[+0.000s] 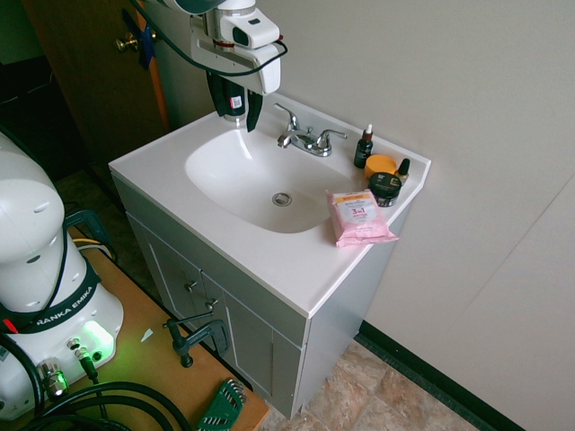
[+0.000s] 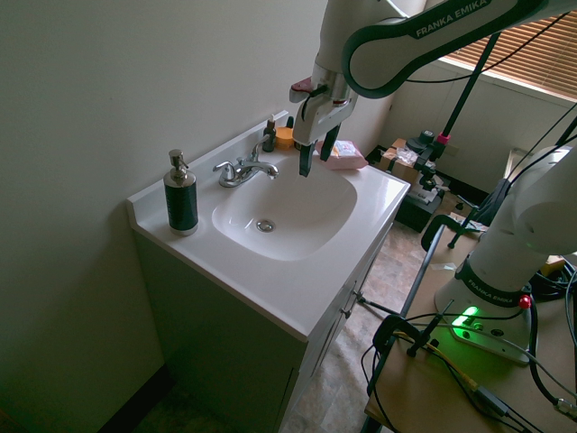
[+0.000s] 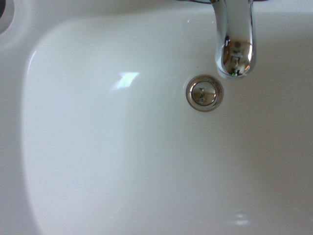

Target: Push the sanitizer

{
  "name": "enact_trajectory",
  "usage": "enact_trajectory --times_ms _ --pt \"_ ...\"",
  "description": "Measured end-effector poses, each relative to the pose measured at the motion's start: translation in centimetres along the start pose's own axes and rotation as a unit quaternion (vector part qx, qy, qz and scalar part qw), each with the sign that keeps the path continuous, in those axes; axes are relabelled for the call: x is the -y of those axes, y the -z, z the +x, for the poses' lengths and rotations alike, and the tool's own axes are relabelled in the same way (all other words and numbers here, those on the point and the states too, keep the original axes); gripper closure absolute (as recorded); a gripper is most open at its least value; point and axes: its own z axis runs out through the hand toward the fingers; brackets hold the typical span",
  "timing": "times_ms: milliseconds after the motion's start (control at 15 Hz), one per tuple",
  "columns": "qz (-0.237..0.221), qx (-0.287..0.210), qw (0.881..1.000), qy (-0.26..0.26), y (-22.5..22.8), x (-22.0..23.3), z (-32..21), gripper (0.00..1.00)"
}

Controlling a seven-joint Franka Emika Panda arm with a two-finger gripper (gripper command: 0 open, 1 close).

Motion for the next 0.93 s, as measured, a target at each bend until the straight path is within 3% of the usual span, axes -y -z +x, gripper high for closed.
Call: enact_trajectory --times_ms 333,533,600,933 --pt "0.010 -0.005 1.000 0.007 0.9 1.0 0.2 0.00" --pt "0.025 -0.025 0.999 0.029 3.9 6.1 0.8 0.00" --pt "0.028 -0.032 0.998 0.035 5.0 8.3 0.9 1.00" --pt "0.024 -0.042 0.997 0.054 8.4 17.1 1.7 1.00"
